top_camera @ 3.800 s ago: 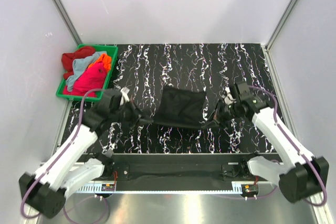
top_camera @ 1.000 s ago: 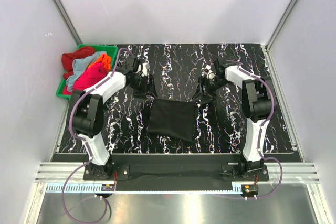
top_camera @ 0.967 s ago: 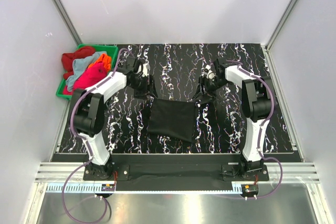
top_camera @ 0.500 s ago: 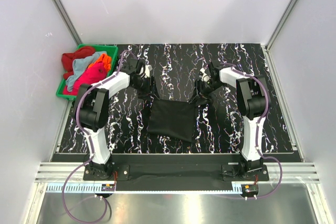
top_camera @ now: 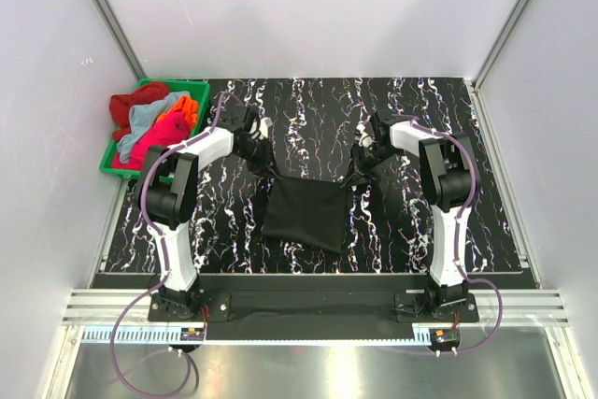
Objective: Fold and stack the t-shirts
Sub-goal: Fold the tshirt
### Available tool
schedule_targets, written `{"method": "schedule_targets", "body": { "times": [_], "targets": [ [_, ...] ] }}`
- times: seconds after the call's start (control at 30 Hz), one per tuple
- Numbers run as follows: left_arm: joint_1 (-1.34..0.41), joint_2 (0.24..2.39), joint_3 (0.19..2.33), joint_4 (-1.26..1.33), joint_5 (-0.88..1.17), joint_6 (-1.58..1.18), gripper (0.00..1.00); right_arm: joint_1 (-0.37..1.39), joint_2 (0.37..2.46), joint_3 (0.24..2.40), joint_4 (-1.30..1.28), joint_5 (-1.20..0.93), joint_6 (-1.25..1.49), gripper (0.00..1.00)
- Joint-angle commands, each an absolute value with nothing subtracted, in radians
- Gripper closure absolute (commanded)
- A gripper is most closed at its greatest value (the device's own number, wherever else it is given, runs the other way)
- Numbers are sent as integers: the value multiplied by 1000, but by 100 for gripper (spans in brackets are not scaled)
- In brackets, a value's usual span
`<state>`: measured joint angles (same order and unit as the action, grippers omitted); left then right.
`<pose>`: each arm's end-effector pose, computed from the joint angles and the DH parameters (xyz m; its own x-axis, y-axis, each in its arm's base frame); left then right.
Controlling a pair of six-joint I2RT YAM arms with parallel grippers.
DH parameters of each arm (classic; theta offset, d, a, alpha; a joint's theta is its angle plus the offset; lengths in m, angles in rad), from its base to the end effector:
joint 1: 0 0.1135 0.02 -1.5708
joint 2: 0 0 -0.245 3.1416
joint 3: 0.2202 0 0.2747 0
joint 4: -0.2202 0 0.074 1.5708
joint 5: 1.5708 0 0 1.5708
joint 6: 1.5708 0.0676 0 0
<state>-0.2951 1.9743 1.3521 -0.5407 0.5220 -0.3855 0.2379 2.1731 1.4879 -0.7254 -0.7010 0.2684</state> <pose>0.3936 -0.1549 0.1096 -0.9798 -0.0428 -0.1955 0.0787 0.8156 -0.5733 0.4022 0.1424 0.0682 -0.9993 -0.0338 0.0150 -0.0156 0.7544 0.6562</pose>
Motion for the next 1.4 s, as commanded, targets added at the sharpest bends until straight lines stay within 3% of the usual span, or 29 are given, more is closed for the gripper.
{"method": "schedule_targets", "body": {
  "times": [0.0,0.03,0.07,0.5,0.7,0.83,1.0,1.2,1.27,1.3,1.37],
  "targets": [
    [-291,1964,1393,-503,564,-394,92,245,2177,1506,-706,-738,285,89],
    [-291,1960,1393,-505,569,-397,96,244,2168,1508,-707,-742,322,100],
    [-293,1953,1390,-505,571,-403,100,247,2130,1500,-710,-747,345,100],
    [-293,1916,1350,-503,598,-434,100,275,1819,1241,-739,-624,554,100],
    [-304,1919,1365,-503,592,-439,91,272,1773,1186,-739,-531,586,100],
    [-305,1913,1382,-529,548,-439,68,273,1781,1189,-738,-480,580,100],
    [-331,1741,1347,-607,327,-385,37,267,1809,1195,-739,-445,560,100],
    [-414,1479,1241,-629,210,-345,35,249,1799,1143,-741,-410,554,100],
    [-454,1445,1215,-623,178,-359,35,244,1802,1129,-744,-423,545,95],
    [-500,1427,1210,-617,172,-365,35,238,1802,1127,-747,-432,531,79],
    [-549,1420,1209,-606,138,-393,35,226,1776,1117,-753,-434,526,66]
  ]
}}
